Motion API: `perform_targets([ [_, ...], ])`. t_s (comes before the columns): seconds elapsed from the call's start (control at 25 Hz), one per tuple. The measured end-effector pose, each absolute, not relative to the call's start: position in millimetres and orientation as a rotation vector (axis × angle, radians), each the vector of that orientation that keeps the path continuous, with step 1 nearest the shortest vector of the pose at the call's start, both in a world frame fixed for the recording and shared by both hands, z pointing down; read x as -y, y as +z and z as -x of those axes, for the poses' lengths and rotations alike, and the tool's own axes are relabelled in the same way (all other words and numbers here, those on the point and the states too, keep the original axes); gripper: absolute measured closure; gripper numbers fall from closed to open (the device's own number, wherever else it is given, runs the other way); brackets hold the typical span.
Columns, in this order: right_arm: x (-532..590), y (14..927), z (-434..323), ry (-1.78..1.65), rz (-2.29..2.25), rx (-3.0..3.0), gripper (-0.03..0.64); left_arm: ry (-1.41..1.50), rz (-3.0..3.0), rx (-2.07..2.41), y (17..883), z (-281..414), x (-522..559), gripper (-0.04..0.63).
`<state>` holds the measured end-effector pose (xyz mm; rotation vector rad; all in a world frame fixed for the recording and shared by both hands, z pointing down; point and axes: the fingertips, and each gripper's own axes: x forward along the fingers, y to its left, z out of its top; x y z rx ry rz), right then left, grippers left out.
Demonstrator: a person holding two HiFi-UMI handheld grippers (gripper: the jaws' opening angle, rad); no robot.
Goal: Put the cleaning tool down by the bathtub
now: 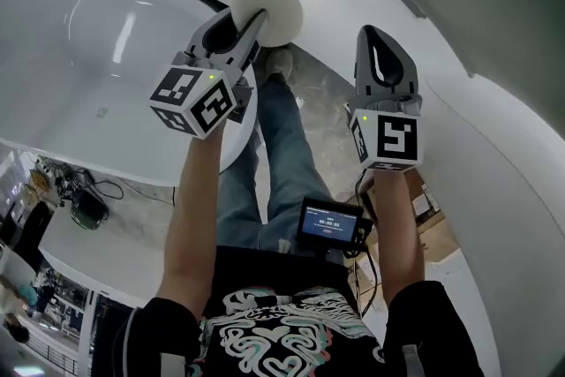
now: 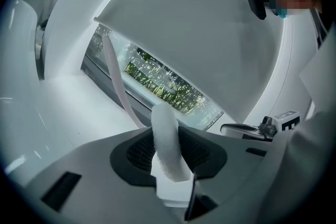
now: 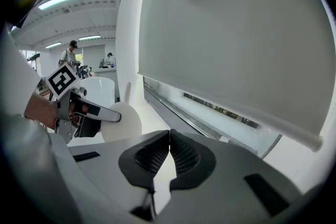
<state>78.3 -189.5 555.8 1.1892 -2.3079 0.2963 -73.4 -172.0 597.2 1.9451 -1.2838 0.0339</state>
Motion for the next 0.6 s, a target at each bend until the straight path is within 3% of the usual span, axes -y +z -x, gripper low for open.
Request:
perform_targets([
  [0.6, 192, 599, -93, 0.311, -1.19, 2.269, 0.591, 0.079, -1.922, 1.231, 646, 54, 180, 0.46],
])
